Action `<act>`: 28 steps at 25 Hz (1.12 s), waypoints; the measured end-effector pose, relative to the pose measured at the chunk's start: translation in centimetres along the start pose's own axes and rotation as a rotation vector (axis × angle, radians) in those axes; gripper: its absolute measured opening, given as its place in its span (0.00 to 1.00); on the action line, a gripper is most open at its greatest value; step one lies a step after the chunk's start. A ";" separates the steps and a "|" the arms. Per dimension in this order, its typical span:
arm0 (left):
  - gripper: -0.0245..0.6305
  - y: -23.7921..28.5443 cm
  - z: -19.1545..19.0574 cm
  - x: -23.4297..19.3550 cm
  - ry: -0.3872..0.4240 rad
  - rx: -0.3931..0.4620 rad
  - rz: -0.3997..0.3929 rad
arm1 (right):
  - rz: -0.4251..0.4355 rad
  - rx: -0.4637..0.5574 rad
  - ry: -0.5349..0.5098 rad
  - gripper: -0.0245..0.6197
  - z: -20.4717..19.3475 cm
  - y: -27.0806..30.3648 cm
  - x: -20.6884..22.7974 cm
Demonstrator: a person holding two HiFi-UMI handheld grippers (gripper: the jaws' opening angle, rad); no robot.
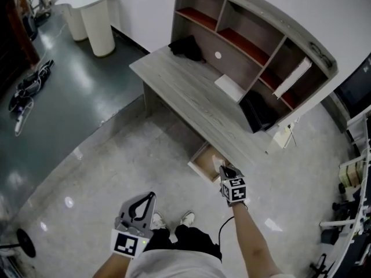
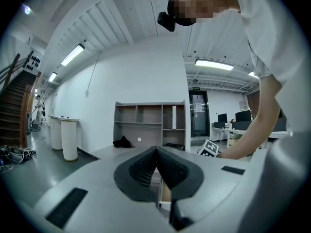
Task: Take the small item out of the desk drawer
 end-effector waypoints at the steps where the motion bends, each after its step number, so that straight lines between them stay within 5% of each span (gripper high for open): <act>1: 0.06 0.1 0.4 0.1 0.005 0.007 -0.004 | -0.002 0.013 0.013 0.08 0.6 -0.6 0.4; 18: 0.06 2.9 8.6 -0.5 0.142 0.111 0.000 | 0.033 0.353 0.124 0.08 13.2 -13.7 6.0; 28: 0.06 2.8 12.6 -1.8 0.168 0.170 0.070 | 0.021 0.566 0.167 0.08 17.1 -23.5 10.6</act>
Point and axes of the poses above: the fingertips, and each gripper's own axes: y forward along the fingers, x to its right, z out of its top, the point moved 1 cm from there along -y, backward along the fingers, and after that the axes turned 13 degrees about -z, right-handed, at the moved point
